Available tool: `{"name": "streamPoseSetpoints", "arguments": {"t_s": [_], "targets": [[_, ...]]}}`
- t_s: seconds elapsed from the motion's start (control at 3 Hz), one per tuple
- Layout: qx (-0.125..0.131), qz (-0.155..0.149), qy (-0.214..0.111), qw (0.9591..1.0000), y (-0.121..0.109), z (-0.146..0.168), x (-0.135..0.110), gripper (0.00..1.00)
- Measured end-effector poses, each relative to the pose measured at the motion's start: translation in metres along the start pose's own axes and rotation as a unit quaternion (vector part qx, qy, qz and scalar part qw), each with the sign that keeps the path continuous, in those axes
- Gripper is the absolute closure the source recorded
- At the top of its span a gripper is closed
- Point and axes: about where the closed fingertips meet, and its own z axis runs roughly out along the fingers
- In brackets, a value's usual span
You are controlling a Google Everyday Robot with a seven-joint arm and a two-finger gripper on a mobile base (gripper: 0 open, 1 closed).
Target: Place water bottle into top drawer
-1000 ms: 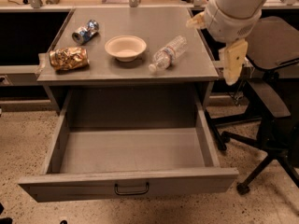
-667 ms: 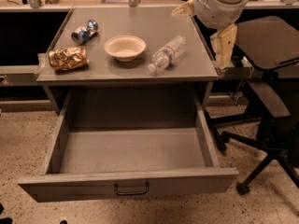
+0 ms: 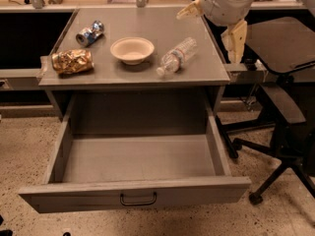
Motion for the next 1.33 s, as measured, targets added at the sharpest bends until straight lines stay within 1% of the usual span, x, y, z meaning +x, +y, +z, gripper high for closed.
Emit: {"name": "streamPoseSetpoints", "arguments": {"t_s": [0.33, 0.67, 1.0, 1.33], "targets": [[-0.008, -0.002, -0.016, 0.9998, -0.03, 0.046, 0.016, 0.0], [-0.011, -0.008, -0.026, 0.9996, -0.051, 0.078, 0.02, 0.0], [-0.04, -0.02, -0.04, 0.9982, -0.065, 0.115, 0.0, 0.0], [-0.068, -0.027, -0.058, 0.9957, -0.07, 0.144, -0.015, 0.18]]}}
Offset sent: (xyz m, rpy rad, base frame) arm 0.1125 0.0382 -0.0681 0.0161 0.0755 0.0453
